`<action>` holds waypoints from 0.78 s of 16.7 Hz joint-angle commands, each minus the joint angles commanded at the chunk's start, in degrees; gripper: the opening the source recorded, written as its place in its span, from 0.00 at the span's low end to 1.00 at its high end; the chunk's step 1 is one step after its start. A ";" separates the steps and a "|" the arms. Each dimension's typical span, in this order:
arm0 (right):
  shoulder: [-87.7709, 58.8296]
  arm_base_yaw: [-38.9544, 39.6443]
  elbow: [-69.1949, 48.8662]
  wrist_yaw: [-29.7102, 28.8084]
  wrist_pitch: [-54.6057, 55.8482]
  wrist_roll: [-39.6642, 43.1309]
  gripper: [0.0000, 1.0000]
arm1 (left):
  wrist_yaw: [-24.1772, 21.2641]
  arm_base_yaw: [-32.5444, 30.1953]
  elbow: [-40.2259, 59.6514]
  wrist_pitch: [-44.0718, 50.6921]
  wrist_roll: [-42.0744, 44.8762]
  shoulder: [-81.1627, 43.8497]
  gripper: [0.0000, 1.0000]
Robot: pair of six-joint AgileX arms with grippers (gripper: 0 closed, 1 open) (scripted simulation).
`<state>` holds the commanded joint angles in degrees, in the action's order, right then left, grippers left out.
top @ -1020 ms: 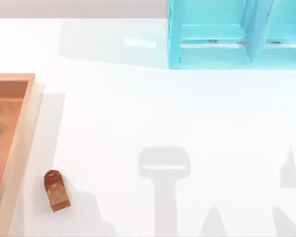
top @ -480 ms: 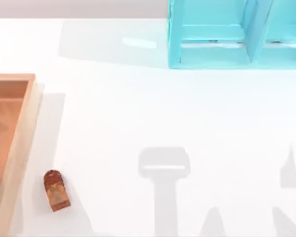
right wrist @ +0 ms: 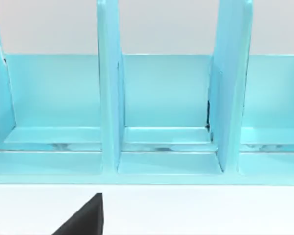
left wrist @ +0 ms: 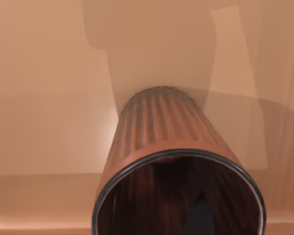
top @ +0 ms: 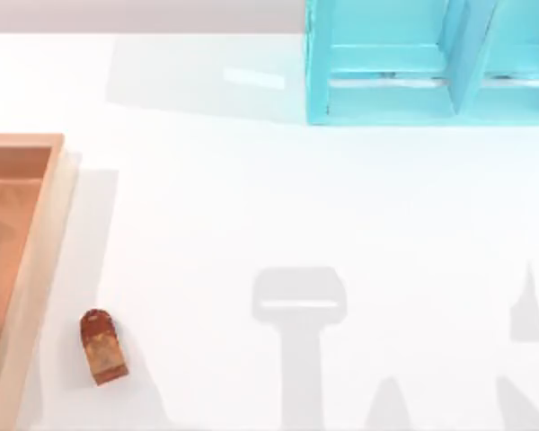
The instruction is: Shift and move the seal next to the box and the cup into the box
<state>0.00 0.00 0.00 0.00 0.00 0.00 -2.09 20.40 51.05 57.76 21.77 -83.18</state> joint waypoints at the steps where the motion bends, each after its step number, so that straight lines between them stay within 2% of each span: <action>1: 0.00 0.00 0.00 0.00 0.00 0.00 1.00 | 0.00 0.00 0.00 0.00 0.00 0.00 0.75; 4: 0.00 0.00 0.00 0.00 0.00 0.00 1.00 | 0.00 0.00 0.00 0.00 0.00 0.00 0.98; 13: 0.00 0.00 0.00 0.00 0.00 0.00 1.00 | 0.00 -0.03 0.02 0.01 0.00 0.04 1.00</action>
<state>0.00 0.00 0.00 0.00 0.00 0.00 -2.09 20.37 51.08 57.77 21.77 -83.15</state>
